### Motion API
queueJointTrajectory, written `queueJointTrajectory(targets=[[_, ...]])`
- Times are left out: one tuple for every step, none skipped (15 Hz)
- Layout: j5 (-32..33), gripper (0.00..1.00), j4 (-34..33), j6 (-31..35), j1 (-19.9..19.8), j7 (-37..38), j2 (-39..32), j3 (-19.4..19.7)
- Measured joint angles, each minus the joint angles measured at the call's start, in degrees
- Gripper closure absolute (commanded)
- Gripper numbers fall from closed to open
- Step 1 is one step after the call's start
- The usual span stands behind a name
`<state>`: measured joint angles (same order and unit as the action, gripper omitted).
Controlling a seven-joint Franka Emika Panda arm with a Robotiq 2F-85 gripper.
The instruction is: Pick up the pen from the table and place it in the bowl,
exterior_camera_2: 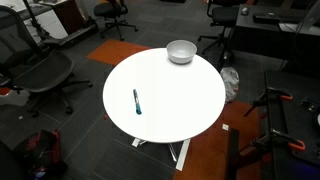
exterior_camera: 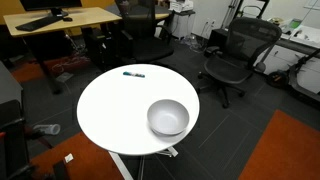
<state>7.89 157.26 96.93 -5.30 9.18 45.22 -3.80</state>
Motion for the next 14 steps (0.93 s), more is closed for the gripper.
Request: queueJointTrajectory(targets=[[0.00, 0.00, 0.00, 0.00, 0.00, 0.00, 0.00, 0.00], [0.00, 0.00, 0.00, 0.00, 0.00, 0.00, 0.00, 0.00], [0.00, 0.00, 0.00, 0.00, 0.00, 0.00, 0.00, 0.00], [0.00, 0.00, 0.00, 0.00, 0.00, 0.00, 0.00, 0.00], [0.00, 0.00, 0.00, 0.00, 0.00, 0.00, 0.00, 0.00], [0.00, 0.00, 0.00, 0.00, 0.00, 0.00, 0.00, 0.00], [0.00, 0.00, 0.00, 0.00, 0.04, 0.00, 0.00, 0.06], [0.00, 0.00, -0.01, 0.18, 0.09, 0.00, -0.09, 0.09], [0.00, 0.00, -0.09, 0.77, 0.14, 0.00, -0.38, 0.11], [0.00, 0.00, -0.28, 2.00, 0.18, 0.00, -1.00, 0.12], [0.00, 0.00, -0.58, 3.76, 0.23, 0.00, -1.97, 0.12], [0.00, 0.00, -1.05, 5.89, 0.25, 0.00, -3.34, 0.13], [0.00, 0.00, -1.80, 8.12, 0.25, 0.00, -5.04, 0.13], [-0.06, 0.00, -2.77, 10.41, 0.27, 0.00, -7.06, 0.14]])
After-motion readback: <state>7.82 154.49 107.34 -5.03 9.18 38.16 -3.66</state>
